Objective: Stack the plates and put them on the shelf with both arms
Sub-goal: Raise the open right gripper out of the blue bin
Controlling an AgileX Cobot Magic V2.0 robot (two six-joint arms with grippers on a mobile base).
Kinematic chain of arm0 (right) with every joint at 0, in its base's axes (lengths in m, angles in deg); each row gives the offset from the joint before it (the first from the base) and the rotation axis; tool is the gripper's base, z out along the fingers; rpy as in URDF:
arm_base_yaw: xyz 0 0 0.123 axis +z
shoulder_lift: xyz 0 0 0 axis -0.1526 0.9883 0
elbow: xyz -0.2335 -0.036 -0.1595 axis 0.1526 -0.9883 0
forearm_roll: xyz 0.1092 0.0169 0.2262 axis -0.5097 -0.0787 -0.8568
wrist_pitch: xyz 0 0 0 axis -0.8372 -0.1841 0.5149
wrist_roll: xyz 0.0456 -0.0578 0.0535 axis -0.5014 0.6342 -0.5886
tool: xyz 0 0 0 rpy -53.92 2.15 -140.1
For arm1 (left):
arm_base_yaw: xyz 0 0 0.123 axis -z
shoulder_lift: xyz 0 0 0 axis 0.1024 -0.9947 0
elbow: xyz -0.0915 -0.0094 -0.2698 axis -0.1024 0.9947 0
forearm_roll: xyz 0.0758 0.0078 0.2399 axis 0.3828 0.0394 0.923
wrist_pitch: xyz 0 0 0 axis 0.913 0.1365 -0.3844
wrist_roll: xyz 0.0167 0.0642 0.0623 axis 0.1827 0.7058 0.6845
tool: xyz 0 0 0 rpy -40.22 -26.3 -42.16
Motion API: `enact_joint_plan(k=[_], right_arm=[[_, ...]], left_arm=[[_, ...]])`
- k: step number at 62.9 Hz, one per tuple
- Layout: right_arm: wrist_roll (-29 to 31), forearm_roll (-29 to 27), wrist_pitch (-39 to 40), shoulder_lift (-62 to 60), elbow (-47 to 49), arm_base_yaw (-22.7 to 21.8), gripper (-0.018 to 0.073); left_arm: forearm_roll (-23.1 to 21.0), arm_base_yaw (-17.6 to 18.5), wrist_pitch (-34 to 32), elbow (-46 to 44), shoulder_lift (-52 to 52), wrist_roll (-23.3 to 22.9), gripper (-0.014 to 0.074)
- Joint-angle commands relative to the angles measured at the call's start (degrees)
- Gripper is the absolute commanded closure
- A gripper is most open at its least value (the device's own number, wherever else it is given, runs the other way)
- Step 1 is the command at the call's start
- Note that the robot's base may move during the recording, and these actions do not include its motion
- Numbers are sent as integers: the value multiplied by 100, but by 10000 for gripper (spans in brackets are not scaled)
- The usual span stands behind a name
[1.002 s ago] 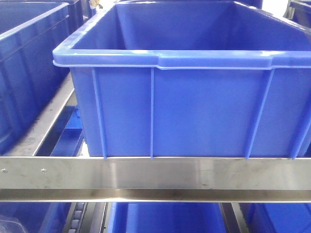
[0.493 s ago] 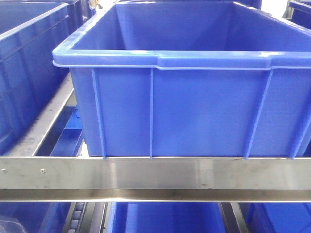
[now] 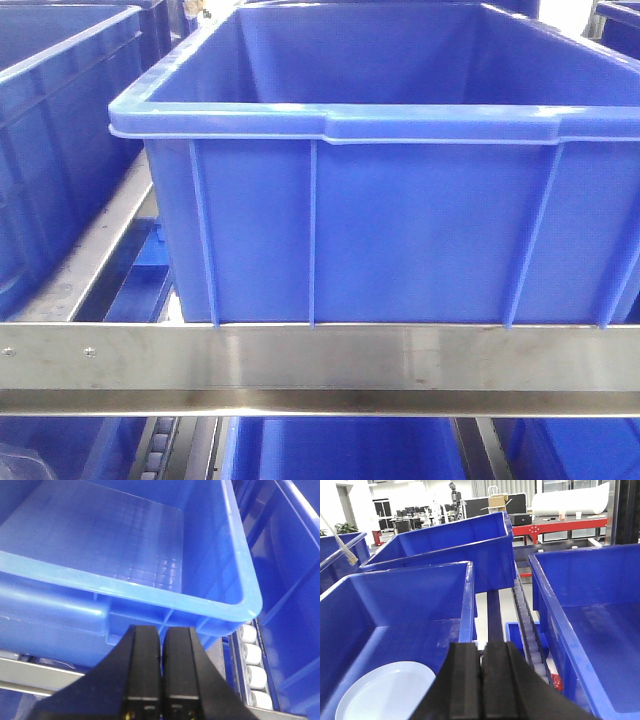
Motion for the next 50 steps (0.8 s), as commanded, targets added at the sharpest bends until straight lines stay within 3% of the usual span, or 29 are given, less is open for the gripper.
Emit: enact_joint_plan(k=[1,15,28,42,50], right_arm=[[7,-38,448,50,142,-33,502],[7,-38,411,-173,-28,-33,502],[7,-38,582,-789,-1127,-33,502],[7,-63,1280,-1531,-2596,-33,502],[7,-66,969,-1524,-2616,-26,502]], left_arm=[[-1,45,-490,-163,-11,6,507],[-1,45,-490,-163,-11,6,507],[-1,45,-490,-163,-11,6,507],[-11,45,-490,-163,-11,6,507],[-11,45,-490,-163,-3,6,507]])
